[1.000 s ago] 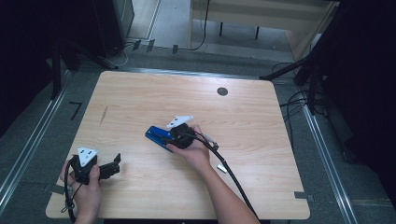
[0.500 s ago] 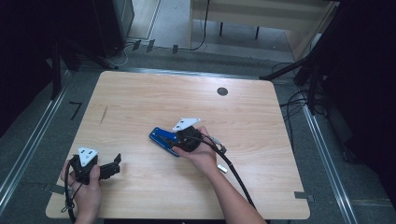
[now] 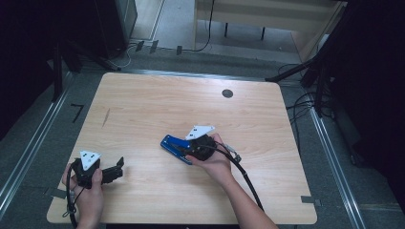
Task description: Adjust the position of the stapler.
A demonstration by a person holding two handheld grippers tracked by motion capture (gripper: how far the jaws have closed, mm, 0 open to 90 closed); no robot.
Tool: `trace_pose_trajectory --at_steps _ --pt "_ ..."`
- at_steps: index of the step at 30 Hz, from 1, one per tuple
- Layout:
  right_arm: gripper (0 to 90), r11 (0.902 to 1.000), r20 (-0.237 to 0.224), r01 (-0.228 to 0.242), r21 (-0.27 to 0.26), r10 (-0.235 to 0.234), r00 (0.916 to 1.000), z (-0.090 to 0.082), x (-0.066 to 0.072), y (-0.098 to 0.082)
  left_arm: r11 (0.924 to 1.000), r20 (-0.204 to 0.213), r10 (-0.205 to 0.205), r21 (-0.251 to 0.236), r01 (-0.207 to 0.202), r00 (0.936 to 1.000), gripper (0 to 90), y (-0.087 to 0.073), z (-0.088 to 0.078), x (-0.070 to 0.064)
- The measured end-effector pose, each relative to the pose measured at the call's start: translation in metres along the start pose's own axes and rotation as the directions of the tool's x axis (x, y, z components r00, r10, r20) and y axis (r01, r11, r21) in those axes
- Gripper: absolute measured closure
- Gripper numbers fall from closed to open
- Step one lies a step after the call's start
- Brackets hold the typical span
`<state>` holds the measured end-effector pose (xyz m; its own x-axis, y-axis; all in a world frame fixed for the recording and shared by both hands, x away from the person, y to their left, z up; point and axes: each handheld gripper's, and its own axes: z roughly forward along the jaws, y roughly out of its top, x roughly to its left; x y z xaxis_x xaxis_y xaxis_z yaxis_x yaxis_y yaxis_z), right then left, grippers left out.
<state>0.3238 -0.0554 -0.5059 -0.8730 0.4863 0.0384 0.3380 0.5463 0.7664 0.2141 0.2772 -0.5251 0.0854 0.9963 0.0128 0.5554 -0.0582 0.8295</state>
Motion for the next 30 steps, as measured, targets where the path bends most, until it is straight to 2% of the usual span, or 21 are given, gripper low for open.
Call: trace_pose_trajectory --at_steps 12,19,30 --pt "67.4 1.0000 -0.001 0.009 0.005 -0.009 1.0000 -0.018 0.002 -0.019 1.0000 -0.004 0.004 0.002 -0.004 1.0000 0.0 0.000 0.000 0.000" --pt "67.3 0.9989 -0.004 0.040 0.025 -0.040 0.9992 -0.029 0.010 -0.027 1.0000 -0.007 0.004 0.004 -0.004 1.0000 0.0 0.000 0.000 0.000" --pt "67.4 0.9992 -0.013 0.034 0.021 -0.034 0.9993 -0.036 0.011 -0.039 1.0000 -0.004 0.002 0.001 -0.002 1.0000 0.0 0.000 0.000 0.000"
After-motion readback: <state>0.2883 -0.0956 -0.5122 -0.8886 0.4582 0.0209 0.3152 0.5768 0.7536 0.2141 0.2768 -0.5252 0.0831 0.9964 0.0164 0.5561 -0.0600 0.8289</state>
